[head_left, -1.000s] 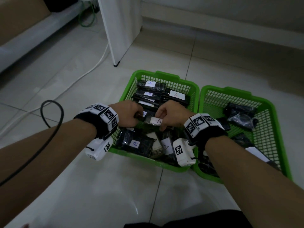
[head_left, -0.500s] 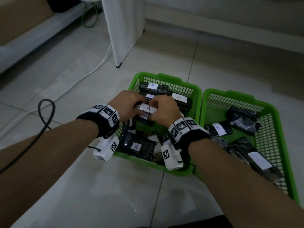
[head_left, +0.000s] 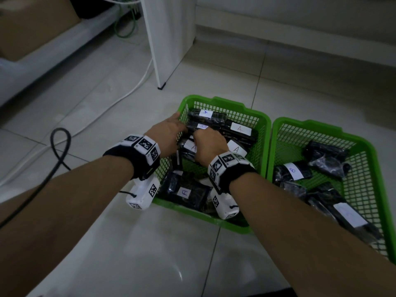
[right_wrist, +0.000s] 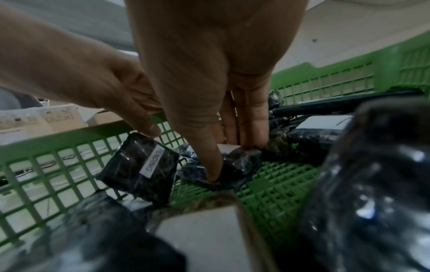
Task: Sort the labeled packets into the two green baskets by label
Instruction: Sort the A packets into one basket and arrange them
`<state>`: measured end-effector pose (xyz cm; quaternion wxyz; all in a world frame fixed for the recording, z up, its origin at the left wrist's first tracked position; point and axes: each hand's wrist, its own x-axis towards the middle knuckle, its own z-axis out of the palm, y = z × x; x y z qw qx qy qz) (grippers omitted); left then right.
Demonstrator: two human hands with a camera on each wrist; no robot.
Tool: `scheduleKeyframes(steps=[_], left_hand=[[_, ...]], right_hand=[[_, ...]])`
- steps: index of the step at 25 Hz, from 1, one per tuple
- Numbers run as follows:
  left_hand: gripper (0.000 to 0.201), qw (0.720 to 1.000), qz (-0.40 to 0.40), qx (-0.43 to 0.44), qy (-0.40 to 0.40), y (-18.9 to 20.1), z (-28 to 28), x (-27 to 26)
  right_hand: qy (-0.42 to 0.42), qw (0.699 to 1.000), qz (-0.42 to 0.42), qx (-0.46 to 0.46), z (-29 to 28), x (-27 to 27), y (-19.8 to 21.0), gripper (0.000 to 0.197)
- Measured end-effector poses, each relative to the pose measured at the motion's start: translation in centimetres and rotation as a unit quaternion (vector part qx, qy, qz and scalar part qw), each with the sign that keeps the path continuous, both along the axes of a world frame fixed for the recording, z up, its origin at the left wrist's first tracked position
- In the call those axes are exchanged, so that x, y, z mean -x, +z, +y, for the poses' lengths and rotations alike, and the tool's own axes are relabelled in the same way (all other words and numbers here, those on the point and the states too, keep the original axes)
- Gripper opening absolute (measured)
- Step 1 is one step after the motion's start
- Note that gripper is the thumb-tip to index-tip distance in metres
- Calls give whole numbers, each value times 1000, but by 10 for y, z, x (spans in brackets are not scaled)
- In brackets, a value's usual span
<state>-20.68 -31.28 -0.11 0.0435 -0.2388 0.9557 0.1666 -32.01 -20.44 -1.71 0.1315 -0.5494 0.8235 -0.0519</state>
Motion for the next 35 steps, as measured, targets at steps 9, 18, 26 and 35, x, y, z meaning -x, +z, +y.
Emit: scheduleKeyframes(steps=[9, 18, 26, 35], left_hand=[[45, 970, -189, 117, -100, -3, -6, -1], [26, 955, -187, 159, -168, 28, 5, 4], [14, 995, 34, -88, -40, 55, 31, 16], [32, 864, 195, -423, 193, 53, 80, 24]], right_hand=[[32, 999, 1, -7, -4, -4, 4, 14], [30, 997, -63, -41, 10, 12, 6, 24], [-122, 912, -370, 129, 61, 33, 34, 50], [-310, 788, -460, 266, 101, 49, 43, 22]])
